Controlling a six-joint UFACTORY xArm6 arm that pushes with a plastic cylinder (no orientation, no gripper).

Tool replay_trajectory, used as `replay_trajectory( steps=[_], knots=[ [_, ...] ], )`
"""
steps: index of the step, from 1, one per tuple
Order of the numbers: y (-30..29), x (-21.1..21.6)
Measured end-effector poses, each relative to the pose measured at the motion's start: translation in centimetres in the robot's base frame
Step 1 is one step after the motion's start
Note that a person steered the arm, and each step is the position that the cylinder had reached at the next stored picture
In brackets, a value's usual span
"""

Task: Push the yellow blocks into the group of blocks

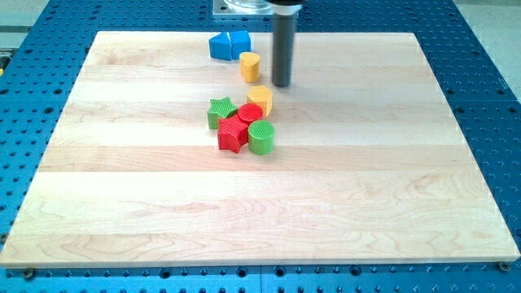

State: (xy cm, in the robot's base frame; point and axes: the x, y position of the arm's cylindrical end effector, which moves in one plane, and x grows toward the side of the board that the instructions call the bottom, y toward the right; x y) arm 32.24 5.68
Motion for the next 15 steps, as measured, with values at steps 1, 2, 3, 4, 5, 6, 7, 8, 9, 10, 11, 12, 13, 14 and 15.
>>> replay_trajectory(
  steps=[1, 2, 3, 4, 5, 6, 7, 8, 9, 10, 11, 12, 13, 14, 15],
  knots=[
    [-2.0, 1.4],
    [-3.1, 1.6],
    [-3.6, 2.1],
    [-4.2, 2.4],
    [-5.3, 3.0],
    [-6.0, 3.2],
    [-12.7, 1.6],
    [-17.6, -1.4],
    [-14.9, -4.2],
    [-9.6, -5.0],
    [-7.2, -3.7],
    [-3.5, -2.4],
    [0.5, -2.3],
    [1.1, 0.0],
    [1.5, 2.2]
  ],
)
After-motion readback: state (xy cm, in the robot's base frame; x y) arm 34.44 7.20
